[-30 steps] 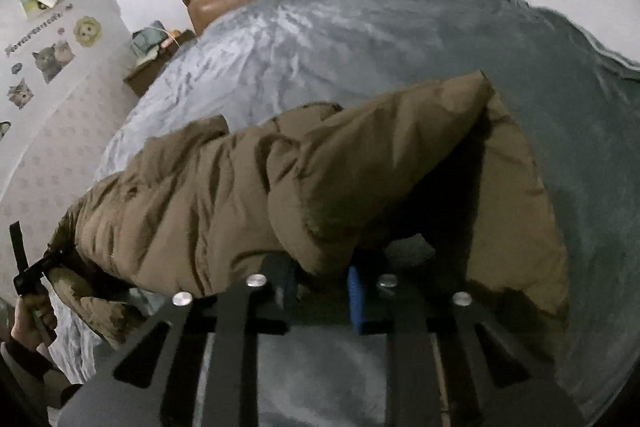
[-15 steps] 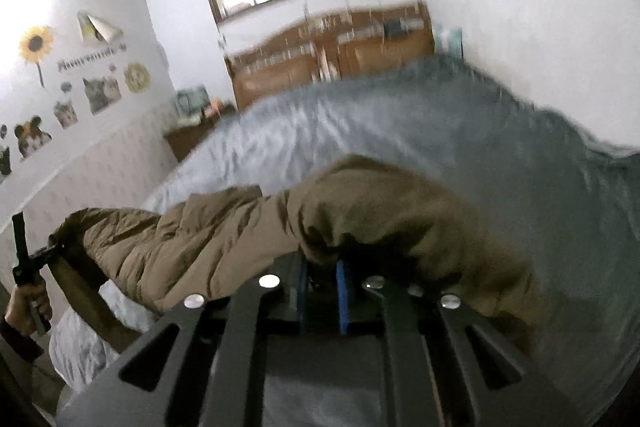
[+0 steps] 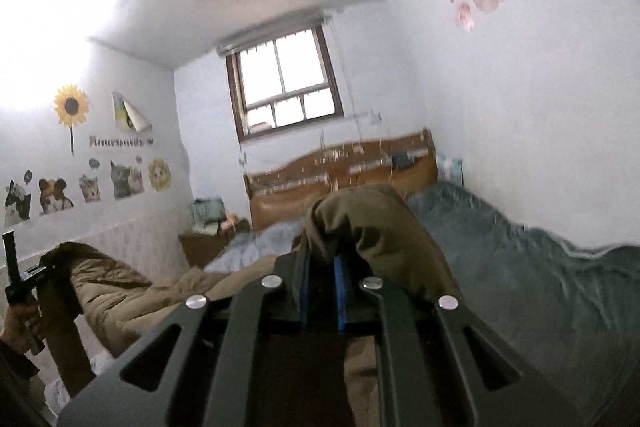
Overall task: Fold large clothes
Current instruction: 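Lift the jacket with both grippers and shake it out above the bed, then lay the jacket flat on the bed and open both grippers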
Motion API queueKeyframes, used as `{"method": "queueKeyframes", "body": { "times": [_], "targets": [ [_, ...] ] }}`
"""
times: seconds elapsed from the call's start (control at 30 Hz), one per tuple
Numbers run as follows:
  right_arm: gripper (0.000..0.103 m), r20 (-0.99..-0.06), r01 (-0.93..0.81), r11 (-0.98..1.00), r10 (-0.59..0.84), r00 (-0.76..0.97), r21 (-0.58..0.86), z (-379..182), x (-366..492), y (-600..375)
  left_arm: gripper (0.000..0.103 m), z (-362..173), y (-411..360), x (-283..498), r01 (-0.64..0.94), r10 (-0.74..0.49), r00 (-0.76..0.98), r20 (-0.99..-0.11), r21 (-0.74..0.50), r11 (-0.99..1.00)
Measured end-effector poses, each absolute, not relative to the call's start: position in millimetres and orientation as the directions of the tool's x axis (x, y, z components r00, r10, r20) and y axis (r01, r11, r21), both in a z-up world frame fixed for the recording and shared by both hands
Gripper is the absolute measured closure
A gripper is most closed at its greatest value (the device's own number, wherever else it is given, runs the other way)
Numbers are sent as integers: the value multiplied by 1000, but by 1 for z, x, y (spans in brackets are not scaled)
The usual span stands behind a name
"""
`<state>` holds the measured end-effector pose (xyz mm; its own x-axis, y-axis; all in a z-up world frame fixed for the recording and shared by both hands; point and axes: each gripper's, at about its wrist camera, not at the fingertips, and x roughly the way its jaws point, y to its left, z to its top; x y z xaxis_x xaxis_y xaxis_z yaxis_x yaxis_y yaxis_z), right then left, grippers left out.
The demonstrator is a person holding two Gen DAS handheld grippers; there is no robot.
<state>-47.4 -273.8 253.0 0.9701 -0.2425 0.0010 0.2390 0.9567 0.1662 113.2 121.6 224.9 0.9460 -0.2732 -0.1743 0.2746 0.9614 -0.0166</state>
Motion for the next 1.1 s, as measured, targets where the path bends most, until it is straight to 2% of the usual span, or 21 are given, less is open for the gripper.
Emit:
{"method": "queueKeyframes", "body": {
  "times": [0.07,0.17,0.33,0.47,0.53,0.6,0.63,0.67,0.7,0.73,0.77,0.8,0.9,1.1],
  "targets": [
    [94,-2,252,955,-254,967,157,262,-39,-276,95,231,124,114,272,-269,948,-170,-8,962],
    [94,-67,256,949,-248,967,182,259,-7,-293,95,216,111,149,261,-255,940,-225,-4,965],
    [94,-217,296,939,-256,942,177,220,70,-314,95,157,74,240,233,-208,907,-366,24,972],
    [94,-298,322,935,-269,916,147,180,126,-324,94,117,60,276,205,-161,911,-380,78,976],
    [93,-362,347,929,-281,889,131,149,145,-329,92,94,57,292,193,-155,896,-416,52,980],
    [82,-461,370,915,-261,848,161,114,161,-340,84,66,55,306,186,-152,866,-476,24,982],
    [54,-514,381,909,-248,821,169,93,167,-346,63,46,53,313,173,-126,848,-514,44,984],
    [23,-536,398,903,-260,803,159,79,168,-349,34,33,53,317,163,-102,833,-544,66,984],
    [18,-546,421,896,-284,788,141,66,166,-351,29,23,54,316,154,-82,828,-555,84,985],
    [18,-551,434,892,-301,778,126,54,161,-353,28,13,56,310,150,-70,837,-542,104,983],
    [18,-571,439,891,-302,764,117,41,156,-354,19,7,58,305,156,-66,839,-540,122,980],
    [18,-586,444,889,-302,752,113,31,149,-356,14,1,59,302,163,-65,835,-546,133,978],
    [18,-607,437,892,-286,742,114,7,125,-351,12,-6,66,276,172,-61,840,-539,158,972],
    [17,-702,404,907,-212,680,118,-49,82,-330,9,-28,44,208,335,-187,769,-612,136,933]
  ]
}}
